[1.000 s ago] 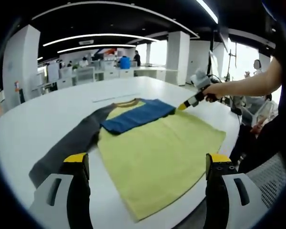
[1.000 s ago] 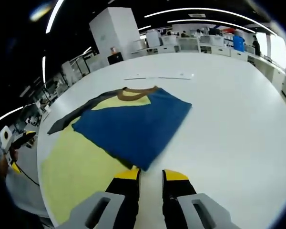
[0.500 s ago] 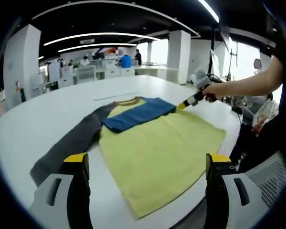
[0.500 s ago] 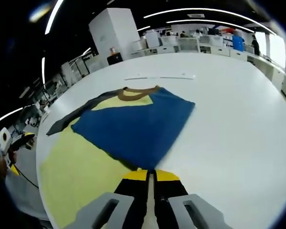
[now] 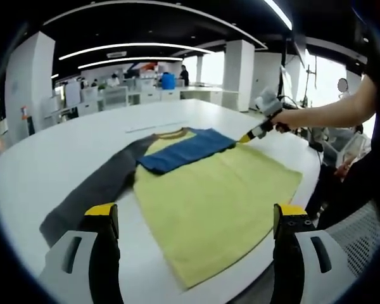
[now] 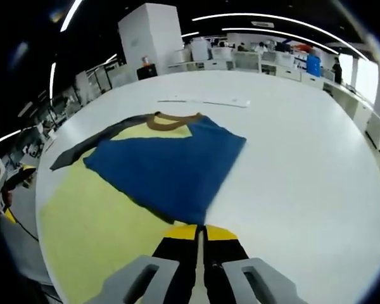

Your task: Fold the garment on the visible template until the final outline fits inside the template.

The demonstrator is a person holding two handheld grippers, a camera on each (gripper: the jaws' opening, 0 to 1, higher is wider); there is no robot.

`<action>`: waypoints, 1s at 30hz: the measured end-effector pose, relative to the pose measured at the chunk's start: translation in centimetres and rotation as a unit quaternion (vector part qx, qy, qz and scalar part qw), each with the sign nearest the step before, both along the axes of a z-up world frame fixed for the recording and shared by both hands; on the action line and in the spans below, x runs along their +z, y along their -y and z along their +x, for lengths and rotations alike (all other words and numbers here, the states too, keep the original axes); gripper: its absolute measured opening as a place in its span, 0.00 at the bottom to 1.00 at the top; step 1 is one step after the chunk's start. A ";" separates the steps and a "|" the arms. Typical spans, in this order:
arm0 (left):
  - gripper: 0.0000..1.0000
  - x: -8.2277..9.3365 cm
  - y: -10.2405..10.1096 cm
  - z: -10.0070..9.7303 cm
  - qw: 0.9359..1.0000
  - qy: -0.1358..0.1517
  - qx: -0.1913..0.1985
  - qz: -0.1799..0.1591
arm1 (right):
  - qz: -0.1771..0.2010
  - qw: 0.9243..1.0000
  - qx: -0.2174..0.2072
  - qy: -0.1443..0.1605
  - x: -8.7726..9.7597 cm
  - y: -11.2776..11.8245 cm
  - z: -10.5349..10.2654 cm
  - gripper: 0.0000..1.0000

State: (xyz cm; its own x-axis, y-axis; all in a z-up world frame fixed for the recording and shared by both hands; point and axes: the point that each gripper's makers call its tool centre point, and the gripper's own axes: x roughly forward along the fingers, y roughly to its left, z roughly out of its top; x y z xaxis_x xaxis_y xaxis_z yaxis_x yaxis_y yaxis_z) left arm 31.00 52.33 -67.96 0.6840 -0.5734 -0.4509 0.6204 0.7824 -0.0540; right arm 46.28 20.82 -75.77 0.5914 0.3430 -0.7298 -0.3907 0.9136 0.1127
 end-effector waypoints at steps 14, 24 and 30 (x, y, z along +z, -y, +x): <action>0.99 -0.3 -0.1 0.0 1.000 -0.002 -0.004 0.009 | 0.029 0.998 -0.052 -0.032 0.3 1.0 -0.3 0.00; 0.98 -0.7 -0.2 0.0 1.000 -0.006 -0.005 0.016 | 0.062 0.995 -0.061 -0.041 0.3 0.2 -0.1 0.06; 0.98 -0.9 -0.5 -0.2 1.000 -0.010 -0.005 0.028 | 0.037 0.997 -0.051 -0.034 -0.5 -0.4 -0.1 0.03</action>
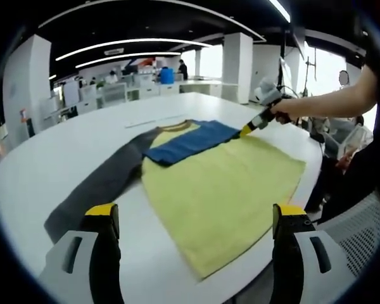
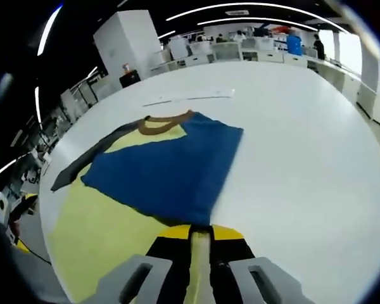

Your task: Fold the garment on the visible template until the final outline fits inside the template.

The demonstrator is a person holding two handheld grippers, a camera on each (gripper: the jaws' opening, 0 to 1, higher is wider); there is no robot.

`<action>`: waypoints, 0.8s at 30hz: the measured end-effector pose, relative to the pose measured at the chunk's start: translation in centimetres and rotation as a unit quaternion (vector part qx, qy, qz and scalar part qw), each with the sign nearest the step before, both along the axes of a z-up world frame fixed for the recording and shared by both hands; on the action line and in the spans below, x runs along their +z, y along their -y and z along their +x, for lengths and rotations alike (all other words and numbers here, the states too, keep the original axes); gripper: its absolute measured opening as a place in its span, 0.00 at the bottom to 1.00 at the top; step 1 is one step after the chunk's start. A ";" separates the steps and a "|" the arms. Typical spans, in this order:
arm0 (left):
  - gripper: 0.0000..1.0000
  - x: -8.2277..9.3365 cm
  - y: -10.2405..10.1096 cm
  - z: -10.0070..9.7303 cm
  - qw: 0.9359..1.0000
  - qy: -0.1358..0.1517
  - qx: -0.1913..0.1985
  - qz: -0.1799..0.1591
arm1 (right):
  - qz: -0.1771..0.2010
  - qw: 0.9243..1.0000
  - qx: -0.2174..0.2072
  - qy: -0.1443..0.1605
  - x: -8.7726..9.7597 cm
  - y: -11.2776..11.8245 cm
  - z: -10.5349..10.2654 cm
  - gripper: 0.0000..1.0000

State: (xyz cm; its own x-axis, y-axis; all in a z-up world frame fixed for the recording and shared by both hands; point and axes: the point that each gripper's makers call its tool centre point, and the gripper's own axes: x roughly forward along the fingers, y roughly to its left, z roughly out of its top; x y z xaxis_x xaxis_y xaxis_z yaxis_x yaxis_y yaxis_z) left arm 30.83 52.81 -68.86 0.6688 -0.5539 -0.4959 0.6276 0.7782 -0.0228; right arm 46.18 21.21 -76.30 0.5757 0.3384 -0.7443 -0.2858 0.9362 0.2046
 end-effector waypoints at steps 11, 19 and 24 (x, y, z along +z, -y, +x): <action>0.98 -0.1 -0.3 0.1 1.000 0.000 0.005 0.006 | -0.041 0.999 0.005 0.000 -0.3 1.5 0.0 0.00; 0.98 -0.1 -0.5 0.3 1.000 0.001 0.006 0.009 | -0.063 0.998 0.020 0.006 -0.2 1.8 -0.2 0.00; 0.98 0.0 -0.8 0.3 1.000 0.002 0.008 0.011 | -0.076 0.996 0.037 0.011 -0.2 2.1 -0.2 0.00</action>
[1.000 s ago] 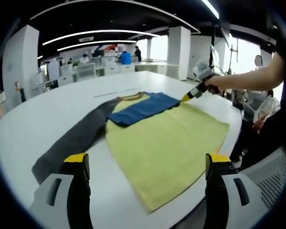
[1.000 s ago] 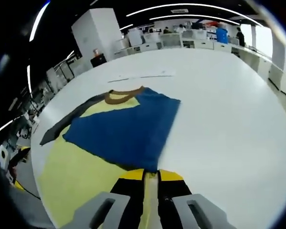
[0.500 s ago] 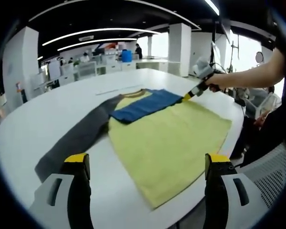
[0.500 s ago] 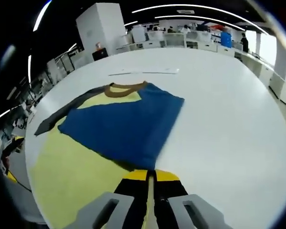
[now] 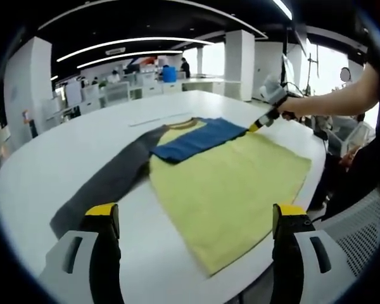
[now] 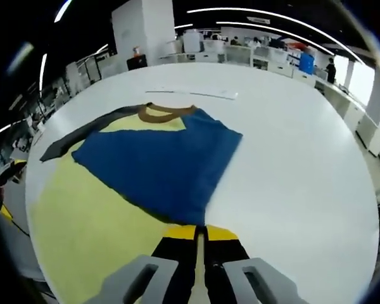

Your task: Fold the garment on the visible template until the final outline fits inside the template.

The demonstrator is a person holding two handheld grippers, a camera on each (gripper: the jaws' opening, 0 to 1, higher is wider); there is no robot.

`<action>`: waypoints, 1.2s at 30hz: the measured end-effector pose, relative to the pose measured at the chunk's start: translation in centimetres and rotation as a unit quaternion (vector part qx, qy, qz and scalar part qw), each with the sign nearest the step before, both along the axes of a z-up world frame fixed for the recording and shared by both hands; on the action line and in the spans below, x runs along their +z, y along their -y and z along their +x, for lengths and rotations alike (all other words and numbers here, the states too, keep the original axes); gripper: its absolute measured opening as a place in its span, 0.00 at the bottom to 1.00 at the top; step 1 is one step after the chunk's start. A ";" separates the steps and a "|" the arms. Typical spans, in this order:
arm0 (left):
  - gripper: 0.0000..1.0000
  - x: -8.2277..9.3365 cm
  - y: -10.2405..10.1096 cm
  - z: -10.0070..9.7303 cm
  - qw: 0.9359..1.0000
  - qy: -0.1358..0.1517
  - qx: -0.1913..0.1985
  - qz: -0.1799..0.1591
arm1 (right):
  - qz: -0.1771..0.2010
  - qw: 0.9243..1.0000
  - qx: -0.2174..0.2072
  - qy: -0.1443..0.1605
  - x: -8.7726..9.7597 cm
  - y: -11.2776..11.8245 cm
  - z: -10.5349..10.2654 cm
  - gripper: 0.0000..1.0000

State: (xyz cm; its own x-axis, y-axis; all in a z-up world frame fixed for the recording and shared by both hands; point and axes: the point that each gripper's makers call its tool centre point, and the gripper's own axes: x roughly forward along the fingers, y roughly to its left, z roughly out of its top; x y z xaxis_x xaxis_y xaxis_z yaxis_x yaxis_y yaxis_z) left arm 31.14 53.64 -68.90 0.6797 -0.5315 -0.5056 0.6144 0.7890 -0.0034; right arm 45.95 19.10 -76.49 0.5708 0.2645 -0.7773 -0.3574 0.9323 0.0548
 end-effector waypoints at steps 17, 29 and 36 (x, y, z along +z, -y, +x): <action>0.99 1.2 -1.0 1.0 1.000 0.009 0.016 -0.023 | 0.120 0.985 0.086 0.092 4.9 -4.4 -0.8 0.68; 0.99 1.6 -2.8 2.1 0.999 0.010 0.044 -0.030 | 0.163 0.965 0.159 0.129 8.6 -8.0 -5.0 0.99; 0.99 1.3 -5.7 3.1 0.996 0.007 0.085 -0.036 | 0.170 0.961 0.173 0.134 9.7 -8.6 -7.4 0.99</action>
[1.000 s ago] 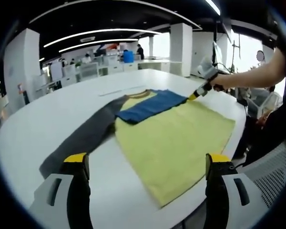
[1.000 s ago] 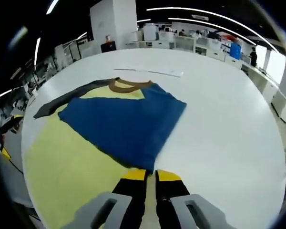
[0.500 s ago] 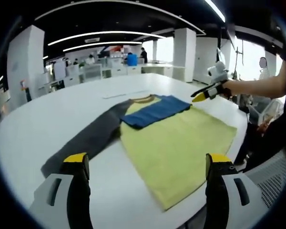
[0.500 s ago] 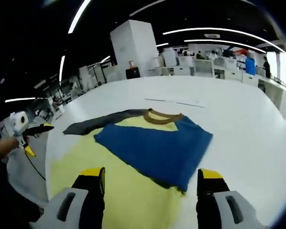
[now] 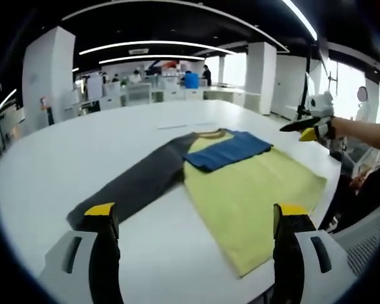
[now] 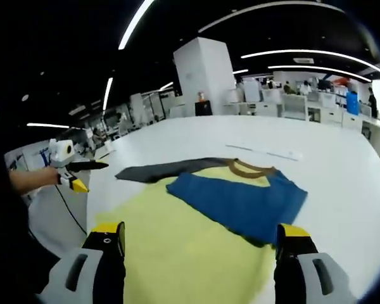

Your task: Fold the garment on the visible template until the final outline fits inside the template.

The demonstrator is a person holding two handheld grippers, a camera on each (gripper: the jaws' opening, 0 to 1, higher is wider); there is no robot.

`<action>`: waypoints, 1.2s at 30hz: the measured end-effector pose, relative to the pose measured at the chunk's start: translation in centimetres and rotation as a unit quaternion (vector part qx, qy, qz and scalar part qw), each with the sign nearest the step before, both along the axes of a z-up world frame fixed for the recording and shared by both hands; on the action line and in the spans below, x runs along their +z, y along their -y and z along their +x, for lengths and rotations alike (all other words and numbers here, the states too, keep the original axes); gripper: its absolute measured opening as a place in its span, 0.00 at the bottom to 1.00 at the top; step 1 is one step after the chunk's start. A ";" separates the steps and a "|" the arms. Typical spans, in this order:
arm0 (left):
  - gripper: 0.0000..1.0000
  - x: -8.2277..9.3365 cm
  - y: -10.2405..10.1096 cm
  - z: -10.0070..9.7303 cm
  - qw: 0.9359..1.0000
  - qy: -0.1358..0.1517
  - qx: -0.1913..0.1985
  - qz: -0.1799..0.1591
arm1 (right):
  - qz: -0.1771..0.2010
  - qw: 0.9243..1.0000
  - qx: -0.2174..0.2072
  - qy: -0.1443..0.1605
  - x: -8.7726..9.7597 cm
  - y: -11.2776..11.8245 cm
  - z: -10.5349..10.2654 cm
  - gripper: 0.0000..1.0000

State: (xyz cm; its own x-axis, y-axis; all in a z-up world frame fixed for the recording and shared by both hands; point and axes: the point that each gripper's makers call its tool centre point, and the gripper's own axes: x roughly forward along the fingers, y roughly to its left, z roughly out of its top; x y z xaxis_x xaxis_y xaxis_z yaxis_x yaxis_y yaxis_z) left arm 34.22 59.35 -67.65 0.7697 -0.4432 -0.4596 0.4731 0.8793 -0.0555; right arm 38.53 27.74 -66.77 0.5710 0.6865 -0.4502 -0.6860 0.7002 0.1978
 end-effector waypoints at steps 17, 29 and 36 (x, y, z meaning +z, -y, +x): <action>0.97 -1.5 -9.1 4.2 0.990 0.005 0.138 0.012 | 0.010 1.000 -0.021 0.012 1.8 -0.5 -3.6 0.97; 0.68 -5.6 -15.7 5.5 0.962 -0.020 0.271 0.013 | -0.002 0.999 -0.034 0.015 1.4 0.2 -5.1 0.94; 0.47 -8.0 -17.5 5.3 0.949 -0.047 0.311 0.019 | 0.000 0.999 -0.037 0.012 1.0 0.4 -5.5 0.93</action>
